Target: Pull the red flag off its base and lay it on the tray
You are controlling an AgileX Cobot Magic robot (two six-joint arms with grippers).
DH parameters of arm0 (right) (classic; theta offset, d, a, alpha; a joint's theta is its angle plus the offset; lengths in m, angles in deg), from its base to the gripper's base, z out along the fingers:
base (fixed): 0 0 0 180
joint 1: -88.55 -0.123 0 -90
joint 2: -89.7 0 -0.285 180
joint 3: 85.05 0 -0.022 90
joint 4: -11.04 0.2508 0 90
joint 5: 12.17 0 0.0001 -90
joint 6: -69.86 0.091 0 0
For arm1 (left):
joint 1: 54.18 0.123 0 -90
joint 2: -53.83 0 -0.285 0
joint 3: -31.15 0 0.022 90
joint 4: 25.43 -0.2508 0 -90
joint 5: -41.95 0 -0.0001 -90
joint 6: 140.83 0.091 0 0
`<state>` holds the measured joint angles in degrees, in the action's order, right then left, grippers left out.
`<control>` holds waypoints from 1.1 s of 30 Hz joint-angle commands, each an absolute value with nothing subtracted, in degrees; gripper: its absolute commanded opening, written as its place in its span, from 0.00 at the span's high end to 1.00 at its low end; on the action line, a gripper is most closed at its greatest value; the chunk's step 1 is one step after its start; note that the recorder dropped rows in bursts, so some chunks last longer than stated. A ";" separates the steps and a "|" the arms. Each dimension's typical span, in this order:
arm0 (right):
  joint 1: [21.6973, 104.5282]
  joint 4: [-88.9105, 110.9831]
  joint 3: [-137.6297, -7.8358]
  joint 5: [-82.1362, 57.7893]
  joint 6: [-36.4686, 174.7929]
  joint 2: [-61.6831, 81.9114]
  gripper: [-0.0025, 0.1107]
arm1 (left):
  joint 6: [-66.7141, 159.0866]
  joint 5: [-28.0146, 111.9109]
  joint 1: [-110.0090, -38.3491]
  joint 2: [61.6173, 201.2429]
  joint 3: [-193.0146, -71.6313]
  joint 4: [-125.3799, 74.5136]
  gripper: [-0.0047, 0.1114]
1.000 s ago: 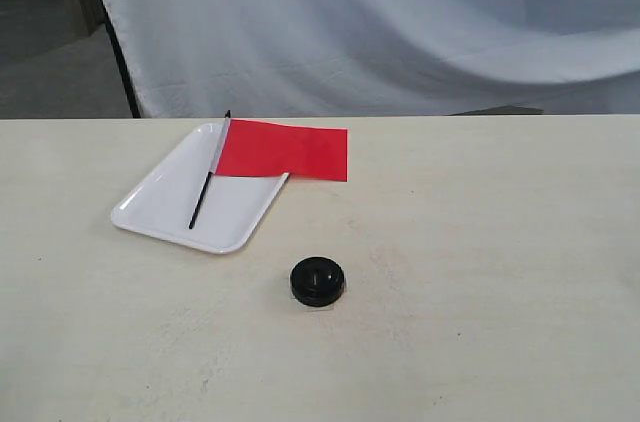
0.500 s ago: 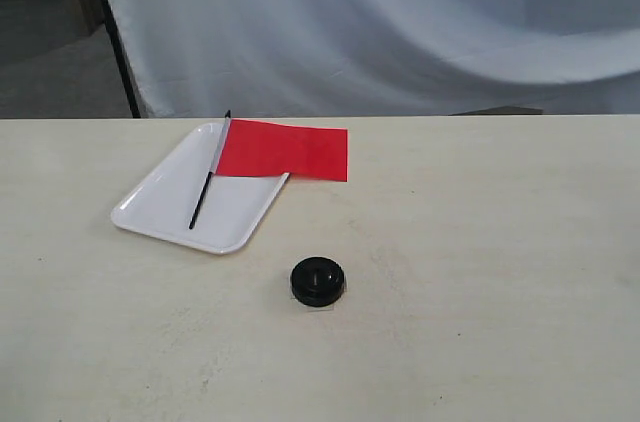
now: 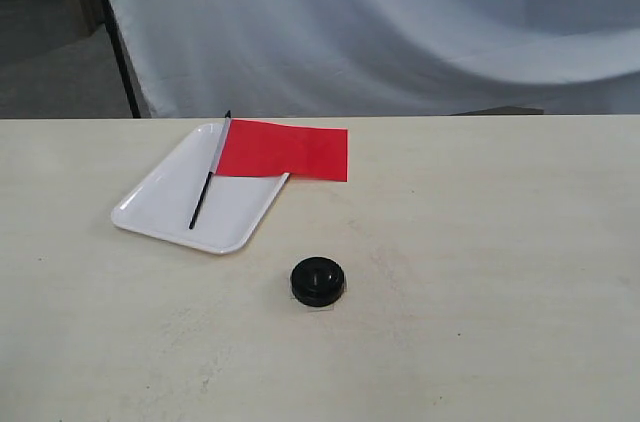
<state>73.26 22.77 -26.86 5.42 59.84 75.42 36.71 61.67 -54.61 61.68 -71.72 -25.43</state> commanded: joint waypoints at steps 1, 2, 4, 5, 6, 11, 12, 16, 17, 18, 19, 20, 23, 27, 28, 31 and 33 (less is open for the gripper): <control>72.97 22.93 -25.19 4.66 60.36 81.91 0.98 | 36.79 61.53 -55.13 61.62 -71.63 -25.43 0.96; 72.97 23.20 -25.19 5.44 60.92 81.91 0.98 | 36.79 61.53 -55.19 61.62 -71.63 -25.43 0.96; 72.97 23.20 -25.10 4.13 63.49 81.91 0.98 | 36.79 61.53 -55.19 61.62 -71.63 -25.43 0.96; 72.97 23.20 -25.10 1.87 63.62 81.91 0.98 | 36.79 61.53 -55.19 61.62 -71.63 -25.43 0.96; 72.97 23.20 -25.10 -0.59 63.62 81.91 0.98 | 36.79 61.53 -55.19 61.62 -71.63 -25.43 0.96; 72.97 23.20 -21.91 -9.34 59.97 81.91 0.98 | 36.79 61.53 -55.19 61.62 -71.63 -25.43 0.96; 72.97 23.20 -20.21 -8.62 59.07 81.91 0.98 | 36.79 61.53 -55.19 61.62 -71.63 -25.43 0.96; 72.97 23.20 -12.73 -5.75 57.00 81.68 0.98 | 36.79 61.53 -55.19 61.62 -71.63 -25.43 0.96; 72.97 23.20 -11.24 -5.52 57.00 81.68 0.98 | 36.79 61.53 -55.19 61.62 -71.63 -25.43 0.96; 72.97 23.20 -9.29 -4.76 57.00 81.68 0.98 | 36.79 61.53 -55.19 61.62 -71.63 -25.43 0.96; 72.97 23.20 -7.84 -4.02 57.00 81.68 0.98 | 36.79 61.53 -55.19 61.62 -71.63 -25.43 0.96; 72.97 23.20 -7.84 -3.68 56.89 81.68 0.98 | 36.79 61.53 -55.19 61.62 -71.63 -25.43 0.96; 72.97 23.32 -7.84 -10.35 56.35 81.68 0.98 | 36.79 61.53 -55.19 61.62 -71.63 -25.43 0.96; 72.97 23.68 -7.84 -17.23 57.07 81.68 0.98 | 36.79 61.53 -55.19 61.62 -71.63 -25.43 0.96; 72.97 23.68 -7.84 -18.81 57.07 81.68 0.98 | 36.79 61.53 -55.19 61.62 -71.63 -25.43 0.96; 72.97 26.41 -7.84 -20.20 58.37 81.68 0.98 | 36.79 61.53 -55.19 61.62 -71.63 -25.43 0.96; 72.97 27.03 -7.84 -20.20 58.37 81.68 0.98 | 36.79 61.53 -55.19 61.62 -71.63 -25.43 0.96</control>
